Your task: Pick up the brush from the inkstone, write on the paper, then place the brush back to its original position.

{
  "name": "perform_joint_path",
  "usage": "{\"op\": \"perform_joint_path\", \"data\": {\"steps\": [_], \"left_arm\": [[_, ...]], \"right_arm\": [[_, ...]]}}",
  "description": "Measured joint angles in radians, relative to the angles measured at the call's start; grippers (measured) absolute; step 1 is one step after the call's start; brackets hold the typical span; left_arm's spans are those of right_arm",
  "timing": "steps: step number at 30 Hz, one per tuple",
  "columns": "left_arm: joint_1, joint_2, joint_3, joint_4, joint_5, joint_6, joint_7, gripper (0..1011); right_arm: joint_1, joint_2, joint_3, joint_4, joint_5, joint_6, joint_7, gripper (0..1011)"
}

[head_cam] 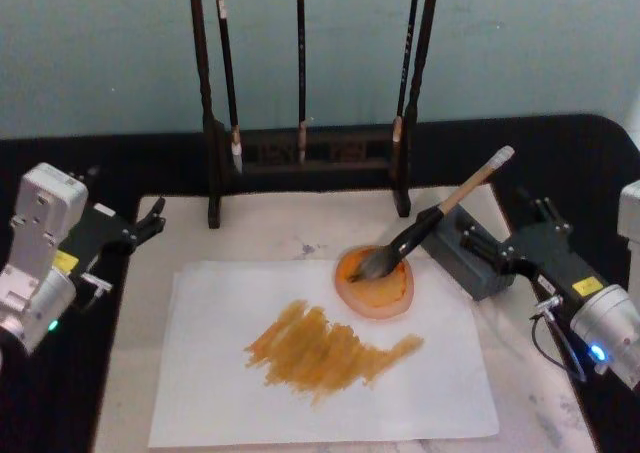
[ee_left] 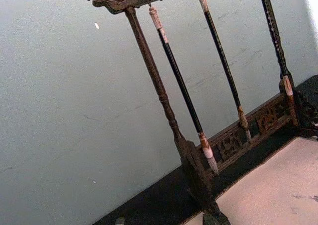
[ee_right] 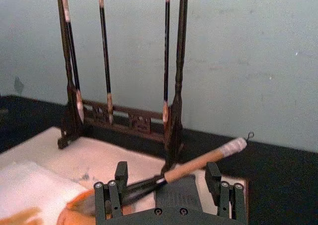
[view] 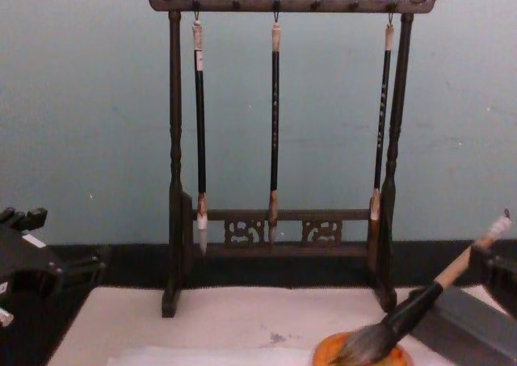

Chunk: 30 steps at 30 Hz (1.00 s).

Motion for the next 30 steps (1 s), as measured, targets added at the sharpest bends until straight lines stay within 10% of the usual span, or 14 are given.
{"op": "perform_joint_path", "data": {"steps": [30], "left_arm": [[0.000, 0.000, 0.000, 0.000, 0.000, 0.000, 0.000, 1010]], "right_arm": [[-0.019, -0.047, 0.034, 0.050, -0.069, 0.057, 0.009, 1000]]}}
